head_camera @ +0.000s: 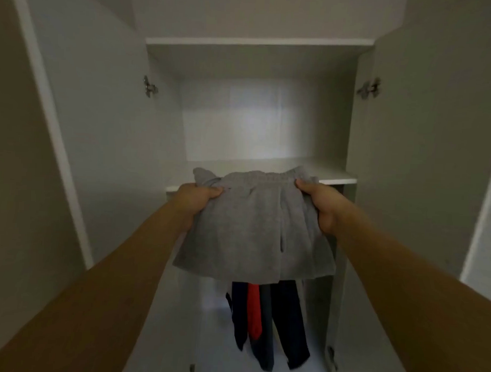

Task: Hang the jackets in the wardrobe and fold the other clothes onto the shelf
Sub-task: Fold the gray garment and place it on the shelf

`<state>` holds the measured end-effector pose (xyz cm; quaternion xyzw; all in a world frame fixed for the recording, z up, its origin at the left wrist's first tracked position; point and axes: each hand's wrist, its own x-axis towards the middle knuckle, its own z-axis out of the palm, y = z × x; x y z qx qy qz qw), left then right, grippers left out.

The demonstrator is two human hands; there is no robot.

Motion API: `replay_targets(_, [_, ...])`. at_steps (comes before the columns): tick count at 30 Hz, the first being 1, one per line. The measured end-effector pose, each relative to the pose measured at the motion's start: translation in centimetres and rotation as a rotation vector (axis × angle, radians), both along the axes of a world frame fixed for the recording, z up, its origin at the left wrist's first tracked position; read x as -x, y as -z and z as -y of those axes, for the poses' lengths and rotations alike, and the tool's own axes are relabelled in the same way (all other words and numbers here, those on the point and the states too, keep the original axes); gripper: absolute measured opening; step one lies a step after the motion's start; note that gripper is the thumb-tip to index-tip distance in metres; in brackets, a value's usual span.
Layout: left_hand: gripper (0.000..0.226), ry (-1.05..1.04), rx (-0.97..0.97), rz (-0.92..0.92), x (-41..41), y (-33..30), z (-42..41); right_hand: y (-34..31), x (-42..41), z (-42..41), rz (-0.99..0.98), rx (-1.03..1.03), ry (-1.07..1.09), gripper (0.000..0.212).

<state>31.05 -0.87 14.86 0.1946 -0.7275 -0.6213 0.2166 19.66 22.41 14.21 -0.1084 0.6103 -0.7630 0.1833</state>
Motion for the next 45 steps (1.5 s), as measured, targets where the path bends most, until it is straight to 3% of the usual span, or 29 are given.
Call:
replay_targets(2, [0.063,-0.047,0.11,-0.036,4.9,-1.5,2.3,-1.9,5.0,2.8,-0.035,-0.011,-0.027,0.045])
replay_targets(6, [0.054,-0.156,0.303,-0.086,13.9,-4.3,6.8,-4.8,14.4,8.3,-0.082,0.009,-0.093,0.065])
replay_targets(14, [0.053,-0.359,0.549,0.025,27.9,-9.9,17.8,-9.3,29.0,20.3,-0.132,0.009,-0.125,0.071])
replay_targets(25, [0.043,-0.4,0.716,0.119,46.3,-8.4,35.5,-7.2,47.3,38.9,-0.251,-0.032,0.0,0.064])
replay_targets(28, [0.034,-0.457,0.719,0.172,51.0,-6.2,40.0,-5.3,51.3,44.4,-0.302,-0.143,0.084,0.057])
replay_targets(31, [0.047,-0.441,0.646,0.262,55.3,-2.4,43.3,-1.5,54.9,49.2,-0.271,-0.281,0.167,0.045])
replay_targets(33, [0.055,-0.439,0.627,0.38,57.7,0.7,45.1,1.4,57.0,51.3,-0.291,-0.461,0.159,0.047])
replay_targets(35, [0.042,-0.463,0.682,0.443,59.7,3.3,46.8,3.5,59.4,52.8,-0.37,-0.658,0.133,0.047])
replay_targets(38, [0.028,-0.551,0.824,0.426,61.6,4.8,49.3,4.5,62.4,54.9,-0.39,-0.861,0.133,0.047])
replay_targets(41, [0.028,-0.599,0.955,0.389,63.4,5.1,50.7,4.8,64.5,57.1,-0.405,-0.995,0.146,0.045])
replay_targets(45, [0.049,-0.566,1.424,0.304,65.2,5.6,51.7,5.5,66.6,58.3,-0.45,-1.099,0.195,0.043])
